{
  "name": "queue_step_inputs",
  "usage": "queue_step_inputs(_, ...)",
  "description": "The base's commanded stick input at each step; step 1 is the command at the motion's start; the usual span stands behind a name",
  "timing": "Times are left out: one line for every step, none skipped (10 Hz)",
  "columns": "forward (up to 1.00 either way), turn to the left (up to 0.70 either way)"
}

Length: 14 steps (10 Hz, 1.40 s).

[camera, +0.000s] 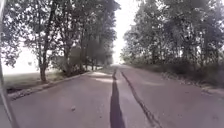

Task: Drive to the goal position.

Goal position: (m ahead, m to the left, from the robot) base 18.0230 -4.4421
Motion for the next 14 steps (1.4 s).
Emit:
queue_step_inputs(0.70,0.00)
queue_step_inputs(0.70,0.00)
queue_step_inputs(0.70,0.00)
queue_step_inputs(0.70,0.00)
queue_step_inputs(0.70,0.00)
queue_step_inputs(0.70,0.00)
queue_step_inputs(0.70,0.00)
queue_step_inputs(0.70,0.00)
queue_step_inputs(0.70,0.00)
queue_step_inputs(0.70,0.00)
queue_step_inputs(0.70,0.00)
queue_step_inputs(0.70,0.00)
queue_step_inputs(0.70,0.00)
queue_step_inputs(0.70,0.00)
